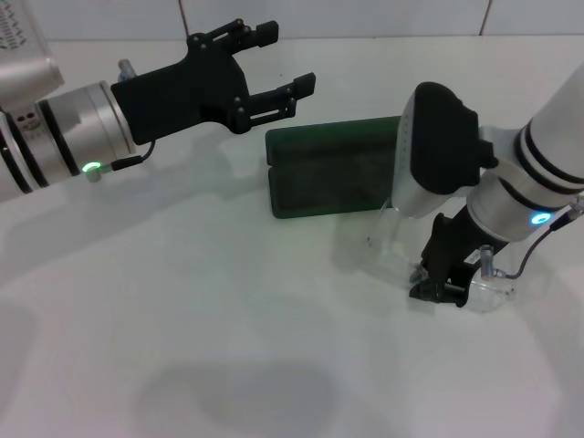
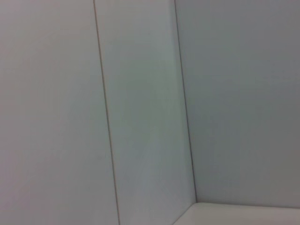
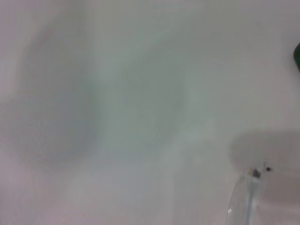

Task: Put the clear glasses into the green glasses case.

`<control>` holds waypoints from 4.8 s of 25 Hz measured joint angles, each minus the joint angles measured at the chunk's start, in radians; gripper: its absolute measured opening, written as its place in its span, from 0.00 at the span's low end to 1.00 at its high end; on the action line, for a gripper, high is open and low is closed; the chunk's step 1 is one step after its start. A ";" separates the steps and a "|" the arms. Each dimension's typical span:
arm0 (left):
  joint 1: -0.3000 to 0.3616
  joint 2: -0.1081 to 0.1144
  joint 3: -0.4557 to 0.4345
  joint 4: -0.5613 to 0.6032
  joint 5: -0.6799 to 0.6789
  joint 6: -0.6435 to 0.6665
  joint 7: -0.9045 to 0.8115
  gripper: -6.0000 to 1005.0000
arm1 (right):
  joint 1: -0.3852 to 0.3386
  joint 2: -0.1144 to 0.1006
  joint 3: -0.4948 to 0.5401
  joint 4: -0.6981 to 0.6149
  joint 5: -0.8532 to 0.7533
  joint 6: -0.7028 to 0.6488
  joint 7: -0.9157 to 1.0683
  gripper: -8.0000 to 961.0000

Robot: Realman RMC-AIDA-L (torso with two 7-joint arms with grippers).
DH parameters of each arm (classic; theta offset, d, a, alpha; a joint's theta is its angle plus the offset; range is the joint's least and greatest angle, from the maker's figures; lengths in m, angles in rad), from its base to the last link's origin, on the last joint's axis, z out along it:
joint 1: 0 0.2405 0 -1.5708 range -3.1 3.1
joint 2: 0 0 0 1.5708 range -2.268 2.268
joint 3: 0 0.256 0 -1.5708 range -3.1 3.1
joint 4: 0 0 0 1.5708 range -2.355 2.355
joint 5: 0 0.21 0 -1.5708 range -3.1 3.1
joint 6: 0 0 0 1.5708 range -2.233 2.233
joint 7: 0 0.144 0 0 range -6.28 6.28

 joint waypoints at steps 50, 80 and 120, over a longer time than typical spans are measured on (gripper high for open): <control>-0.082 0.003 0.000 0.077 0.204 0.198 -0.374 0.79 | -0.326 -0.002 0.492 0.234 0.786 -0.148 -1.566 0.13; -0.123 -0.002 0.000 0.112 0.273 0.148 -0.456 0.79 | -0.341 -0.004 0.492 0.332 0.879 -0.133 -1.749 0.13; -0.055 0.000 0.000 0.108 0.100 -0.012 -0.183 0.79 | -0.100 -0.004 0.509 0.613 0.984 -0.462 -1.683 0.13</control>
